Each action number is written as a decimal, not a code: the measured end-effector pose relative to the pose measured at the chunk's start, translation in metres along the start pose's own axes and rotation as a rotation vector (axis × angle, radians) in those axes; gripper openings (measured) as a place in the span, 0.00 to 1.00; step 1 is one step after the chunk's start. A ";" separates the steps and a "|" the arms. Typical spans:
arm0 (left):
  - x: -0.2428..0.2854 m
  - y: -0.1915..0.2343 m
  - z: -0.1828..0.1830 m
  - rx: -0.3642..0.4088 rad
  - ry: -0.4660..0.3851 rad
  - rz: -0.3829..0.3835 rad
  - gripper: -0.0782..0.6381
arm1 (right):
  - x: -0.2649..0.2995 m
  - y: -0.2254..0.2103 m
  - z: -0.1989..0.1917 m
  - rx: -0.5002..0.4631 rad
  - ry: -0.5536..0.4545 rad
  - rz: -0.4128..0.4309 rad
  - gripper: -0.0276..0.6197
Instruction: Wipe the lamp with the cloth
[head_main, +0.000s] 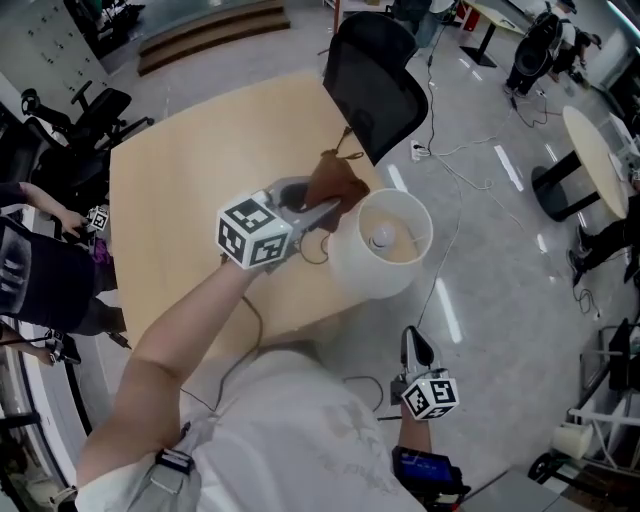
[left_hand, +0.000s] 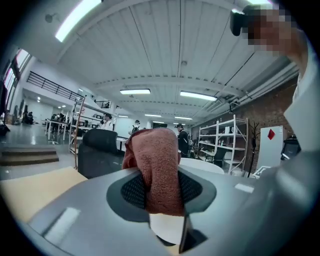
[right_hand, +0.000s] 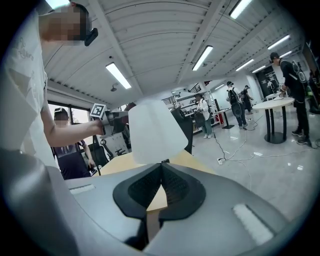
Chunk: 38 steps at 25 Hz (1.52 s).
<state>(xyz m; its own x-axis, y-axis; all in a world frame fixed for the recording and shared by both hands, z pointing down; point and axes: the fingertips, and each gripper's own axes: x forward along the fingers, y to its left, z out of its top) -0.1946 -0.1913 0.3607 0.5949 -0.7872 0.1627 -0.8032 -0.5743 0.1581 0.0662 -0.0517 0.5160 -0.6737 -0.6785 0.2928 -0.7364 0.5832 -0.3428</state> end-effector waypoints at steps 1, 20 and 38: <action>-0.001 -0.007 0.006 -0.003 -0.016 0.005 0.29 | -0.002 0.004 -0.003 0.004 -0.002 0.005 0.06; -0.014 -0.003 -0.131 -0.168 0.172 0.157 0.29 | -0.055 0.019 -0.040 0.052 -0.040 -0.082 0.06; -0.045 -0.076 -0.018 0.086 -0.143 -0.030 0.29 | -0.044 0.021 -0.023 0.026 -0.091 -0.074 0.06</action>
<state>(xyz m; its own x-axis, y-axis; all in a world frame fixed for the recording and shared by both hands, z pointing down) -0.1597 -0.1075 0.3588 0.6130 -0.7899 0.0177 -0.7886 -0.6102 0.0763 0.0784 0.0007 0.5165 -0.6081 -0.7579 0.2362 -0.7814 0.5188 -0.3467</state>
